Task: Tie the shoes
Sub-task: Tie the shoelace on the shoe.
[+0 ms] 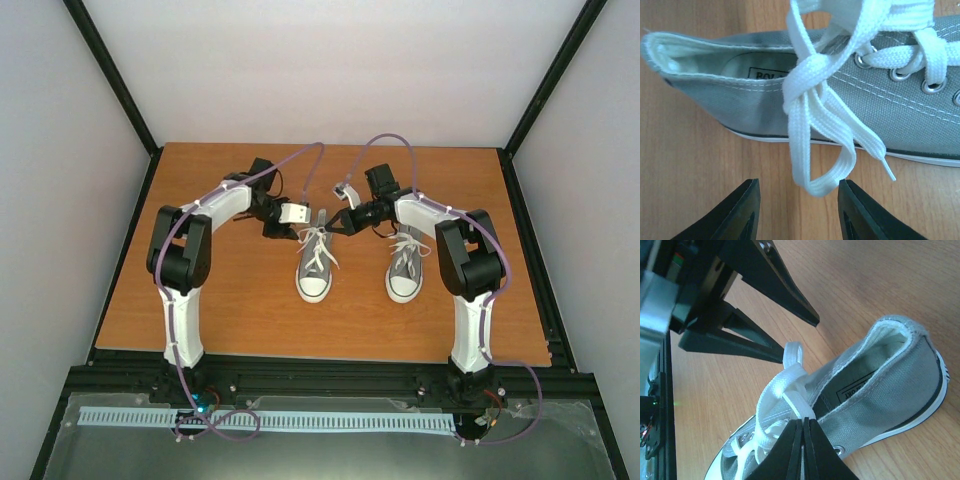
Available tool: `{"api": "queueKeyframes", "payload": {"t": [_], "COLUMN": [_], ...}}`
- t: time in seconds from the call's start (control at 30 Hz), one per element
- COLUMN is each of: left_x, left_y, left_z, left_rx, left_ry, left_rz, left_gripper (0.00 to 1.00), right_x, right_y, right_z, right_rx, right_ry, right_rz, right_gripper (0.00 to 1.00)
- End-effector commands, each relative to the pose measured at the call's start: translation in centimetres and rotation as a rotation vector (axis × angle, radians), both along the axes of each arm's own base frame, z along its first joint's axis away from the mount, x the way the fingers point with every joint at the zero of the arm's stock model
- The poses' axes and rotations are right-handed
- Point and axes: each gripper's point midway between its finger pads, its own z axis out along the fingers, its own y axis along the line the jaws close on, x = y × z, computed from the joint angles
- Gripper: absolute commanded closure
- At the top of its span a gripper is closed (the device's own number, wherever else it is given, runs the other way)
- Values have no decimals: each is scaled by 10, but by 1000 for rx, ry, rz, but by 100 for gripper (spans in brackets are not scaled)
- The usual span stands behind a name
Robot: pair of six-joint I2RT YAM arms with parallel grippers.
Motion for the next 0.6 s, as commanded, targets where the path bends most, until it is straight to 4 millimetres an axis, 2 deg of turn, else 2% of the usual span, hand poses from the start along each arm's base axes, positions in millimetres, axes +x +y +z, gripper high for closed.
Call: {"api": "queueKeyframes", "payload": {"t": [0.0, 0.23, 0.4, 0.43, 0.57], "left_x": [-7, -14, -8, -7, -6], "left_y": [-7, -14, -8, -6, 3], "left_z": [-7, -17, -18, -16, -10], "left_rx": [-5, 9, 44, 48, 67], "left_ry": [35, 45, 32, 28, 25], "left_rz": [-31, -50, -26, -22, -16], "left_gripper": [54, 54, 95, 98, 99], "right_x": [0, 0, 0, -1, -4], "right_y": [1, 1, -5, -7, -13], "right_z": [20, 20, 21, 21, 20], "right_rx": [34, 36, 2, -5, -27], "right_ry": [-41, -41, -62, -64, -71], "right_rz": [4, 3, -17, -24, -49], "right_gripper": [97, 97, 97, 97, 97]}}
